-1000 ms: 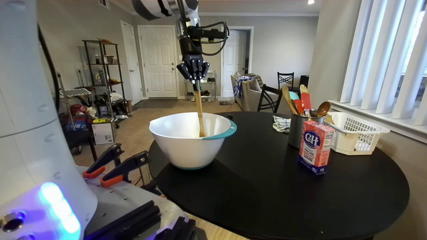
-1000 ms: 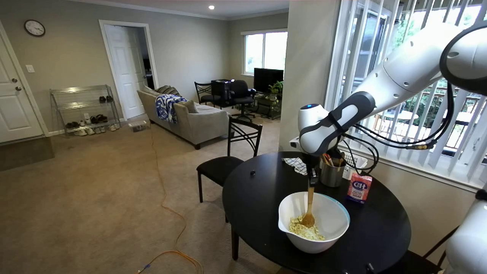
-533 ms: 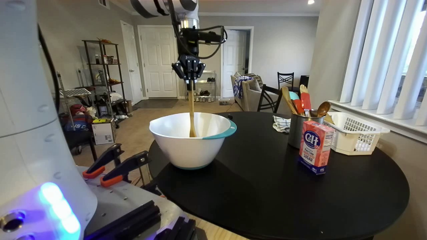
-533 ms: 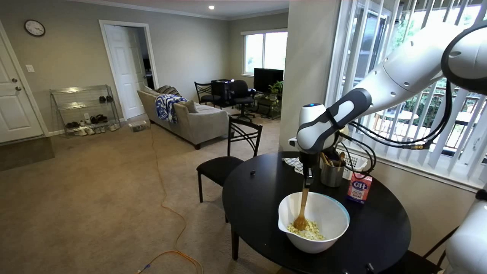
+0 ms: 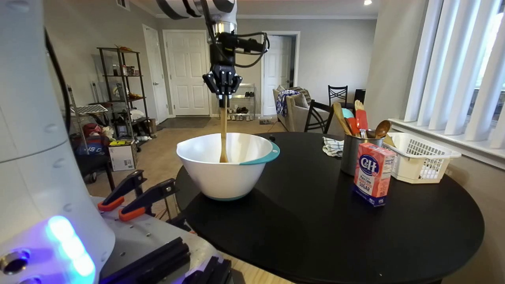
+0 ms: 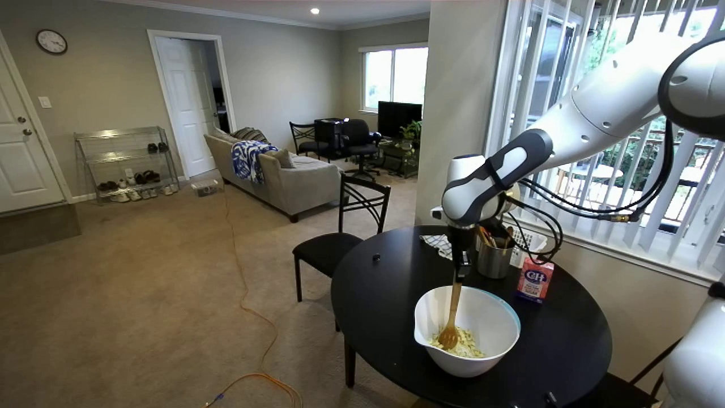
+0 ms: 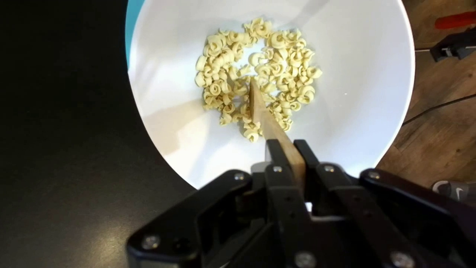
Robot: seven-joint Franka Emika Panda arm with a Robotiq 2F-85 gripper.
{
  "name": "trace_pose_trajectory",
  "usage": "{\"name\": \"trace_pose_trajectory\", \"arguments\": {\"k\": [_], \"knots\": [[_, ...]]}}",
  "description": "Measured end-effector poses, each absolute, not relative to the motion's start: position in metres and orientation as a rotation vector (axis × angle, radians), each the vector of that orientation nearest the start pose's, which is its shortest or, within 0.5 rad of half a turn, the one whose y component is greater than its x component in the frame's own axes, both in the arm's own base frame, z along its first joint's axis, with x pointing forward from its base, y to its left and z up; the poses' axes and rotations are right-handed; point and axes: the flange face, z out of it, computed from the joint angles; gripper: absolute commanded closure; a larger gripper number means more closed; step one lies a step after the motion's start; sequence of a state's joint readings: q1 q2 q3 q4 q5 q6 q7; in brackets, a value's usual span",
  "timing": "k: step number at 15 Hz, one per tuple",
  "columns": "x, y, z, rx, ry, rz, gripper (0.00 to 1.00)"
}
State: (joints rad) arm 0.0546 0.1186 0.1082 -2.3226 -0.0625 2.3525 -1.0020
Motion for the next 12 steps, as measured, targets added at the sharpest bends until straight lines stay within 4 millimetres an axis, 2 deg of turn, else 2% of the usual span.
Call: {"name": "trace_pose_trajectory", "arguments": {"k": [12], "knots": [[0.488, 0.073, 0.275, -2.504, -1.817, 0.391, 0.97]]}}
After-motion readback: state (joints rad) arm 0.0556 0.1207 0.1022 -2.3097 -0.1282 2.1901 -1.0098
